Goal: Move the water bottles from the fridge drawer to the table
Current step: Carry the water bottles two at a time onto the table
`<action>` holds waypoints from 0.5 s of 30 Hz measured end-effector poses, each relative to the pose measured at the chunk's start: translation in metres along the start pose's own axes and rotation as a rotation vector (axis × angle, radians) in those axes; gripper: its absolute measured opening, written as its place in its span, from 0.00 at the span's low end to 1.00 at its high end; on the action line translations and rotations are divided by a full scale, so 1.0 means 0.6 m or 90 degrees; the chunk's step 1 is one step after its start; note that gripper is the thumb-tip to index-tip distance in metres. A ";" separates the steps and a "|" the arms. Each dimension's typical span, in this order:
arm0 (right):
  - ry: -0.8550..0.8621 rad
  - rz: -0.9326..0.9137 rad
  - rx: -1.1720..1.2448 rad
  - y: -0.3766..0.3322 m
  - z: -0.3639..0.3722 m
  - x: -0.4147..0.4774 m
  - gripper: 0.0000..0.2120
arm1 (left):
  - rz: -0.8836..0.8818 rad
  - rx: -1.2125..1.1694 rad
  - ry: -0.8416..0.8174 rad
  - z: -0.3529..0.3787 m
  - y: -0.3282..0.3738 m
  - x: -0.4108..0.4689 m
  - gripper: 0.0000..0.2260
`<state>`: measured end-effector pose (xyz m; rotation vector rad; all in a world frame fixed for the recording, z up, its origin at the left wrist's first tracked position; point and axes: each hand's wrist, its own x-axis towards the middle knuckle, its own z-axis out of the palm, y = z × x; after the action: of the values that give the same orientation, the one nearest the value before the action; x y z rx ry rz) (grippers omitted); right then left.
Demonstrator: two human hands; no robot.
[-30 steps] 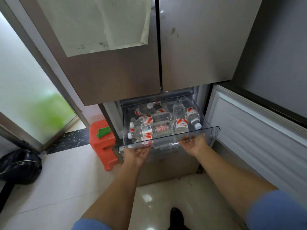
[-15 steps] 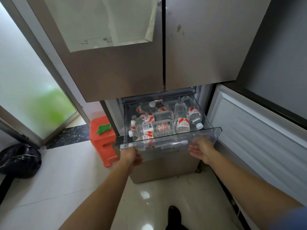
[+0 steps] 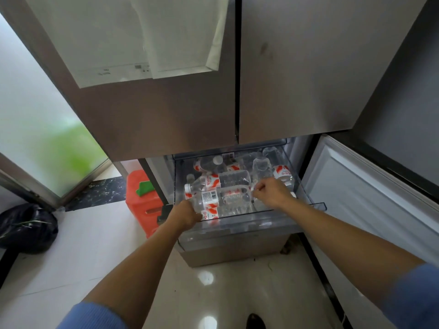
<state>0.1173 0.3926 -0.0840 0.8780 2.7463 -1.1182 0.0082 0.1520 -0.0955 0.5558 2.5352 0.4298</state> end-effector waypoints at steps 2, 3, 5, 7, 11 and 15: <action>-0.039 -0.013 -0.052 -0.004 0.011 0.022 0.13 | -0.003 0.042 -0.068 -0.005 0.007 0.018 0.13; -0.055 -0.018 -0.072 -0.007 0.014 0.030 0.14 | 0.005 0.066 -0.102 -0.008 0.014 0.023 0.16; -0.090 -0.036 -0.111 -0.013 0.021 0.042 0.15 | 0.023 0.088 -0.173 -0.012 0.026 0.032 0.19; -0.134 -0.059 -0.133 -0.020 0.028 0.052 0.18 | 0.019 0.117 -0.242 -0.016 0.030 0.041 0.23; -0.154 -0.085 -0.146 -0.022 0.035 0.071 0.19 | -0.015 0.119 -0.308 -0.013 0.015 0.062 0.34; -0.147 -0.089 -0.135 -0.010 0.036 0.086 0.18 | -0.030 -0.026 -0.253 -0.023 0.021 0.055 0.37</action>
<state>0.0674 0.3999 -0.1087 0.5049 2.7001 -0.8623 -0.0215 0.1755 -0.0924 0.5079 2.1503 0.3159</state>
